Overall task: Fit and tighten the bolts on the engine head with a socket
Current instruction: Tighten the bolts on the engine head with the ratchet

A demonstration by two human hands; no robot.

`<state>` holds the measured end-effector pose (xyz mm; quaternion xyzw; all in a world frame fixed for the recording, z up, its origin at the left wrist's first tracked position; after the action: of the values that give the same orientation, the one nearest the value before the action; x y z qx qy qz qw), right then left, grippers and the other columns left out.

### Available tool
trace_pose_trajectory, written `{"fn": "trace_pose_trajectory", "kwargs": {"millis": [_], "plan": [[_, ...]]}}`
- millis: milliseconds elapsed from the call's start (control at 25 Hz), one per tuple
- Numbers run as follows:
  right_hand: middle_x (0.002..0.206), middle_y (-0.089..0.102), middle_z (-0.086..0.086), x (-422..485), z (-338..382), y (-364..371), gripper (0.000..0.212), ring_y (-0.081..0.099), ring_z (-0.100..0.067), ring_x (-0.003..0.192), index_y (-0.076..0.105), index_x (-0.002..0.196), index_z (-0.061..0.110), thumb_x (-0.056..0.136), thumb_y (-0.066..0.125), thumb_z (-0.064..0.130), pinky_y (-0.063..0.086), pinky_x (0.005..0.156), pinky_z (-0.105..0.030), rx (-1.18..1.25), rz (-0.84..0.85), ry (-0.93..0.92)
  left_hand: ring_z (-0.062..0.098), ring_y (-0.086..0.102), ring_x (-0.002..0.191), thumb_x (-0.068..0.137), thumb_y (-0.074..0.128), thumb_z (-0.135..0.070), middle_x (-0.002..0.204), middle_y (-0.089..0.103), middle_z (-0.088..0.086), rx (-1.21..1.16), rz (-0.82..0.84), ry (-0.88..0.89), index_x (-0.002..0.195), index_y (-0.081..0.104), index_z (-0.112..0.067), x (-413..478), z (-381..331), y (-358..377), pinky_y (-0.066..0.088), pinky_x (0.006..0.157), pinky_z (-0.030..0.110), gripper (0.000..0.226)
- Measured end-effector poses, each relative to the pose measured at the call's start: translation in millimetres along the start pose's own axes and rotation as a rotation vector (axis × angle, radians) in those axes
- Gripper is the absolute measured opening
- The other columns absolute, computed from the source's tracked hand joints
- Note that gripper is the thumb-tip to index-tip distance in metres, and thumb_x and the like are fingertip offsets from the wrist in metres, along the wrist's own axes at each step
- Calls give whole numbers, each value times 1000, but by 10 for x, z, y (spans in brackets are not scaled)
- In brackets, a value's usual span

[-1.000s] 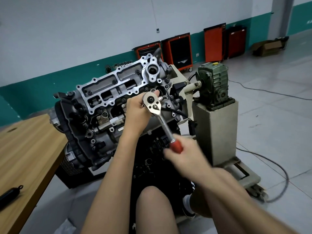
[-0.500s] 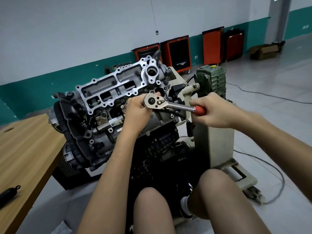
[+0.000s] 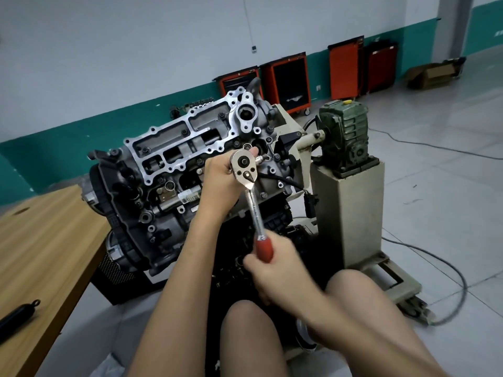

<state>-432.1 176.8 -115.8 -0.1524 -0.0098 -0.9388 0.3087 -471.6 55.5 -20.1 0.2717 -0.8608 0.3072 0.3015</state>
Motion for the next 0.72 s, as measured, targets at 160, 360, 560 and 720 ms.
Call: {"fn": "trace_pose_trajectory", "kwargs": {"millis": [160, 360, 560, 720], "plan": [[53, 41, 8, 484, 388, -1091, 35, 37, -3, 44, 40, 62, 20, 78, 62, -2, 32, 49, -22, -717, 230, -218, 3, 42, 46, 91, 61, -17, 41, 47, -11, -5, 15, 1, 51, 61, -23, 22, 22, -26, 44, 52, 23, 41], [50, 40, 10, 666, 482, -1283, 29, 42, -4, 46, 41, 59, 22, 73, 61, 7, 31, 50, -22, -880, 85, -345, -3, 46, 56, 90, 61, -11, 47, 53, -23, -9, -1, 5, 75, 58, -25, 3, 47, -1, 44, 57, 20, 21], [50, 35, 7, -23, -150, 38, 27, 33, -9, 46, 39, 64, 16, 74, 63, 11, 33, 46, -30, 11, -118, -91, -6, 37, 45, 90, 62, -20, 43, 45, -23, -17, -28, 17, 47, 55, -39, -13, 22, 38, 34, 53, 13, 48], [50, 34, 6, -54, -80, 319, 25, 34, -13, 46, 37, 61, 22, 71, 59, 15, 34, 45, -33, 128, -146, -32, -10, 39, 46, 88, 65, -17, 44, 49, -16, -31, 15, 32, 65, 59, -28, -23, 26, 7, 34, 55, 10, 26]]}}
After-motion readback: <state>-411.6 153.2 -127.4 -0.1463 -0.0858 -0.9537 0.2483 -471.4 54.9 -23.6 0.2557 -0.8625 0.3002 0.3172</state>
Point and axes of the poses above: each hand's wrist, its own x-axis towards the middle knuckle, its own y-axis out of the palm, z = x × y, the point moved 2 cm from there along x, towards the middle knuckle
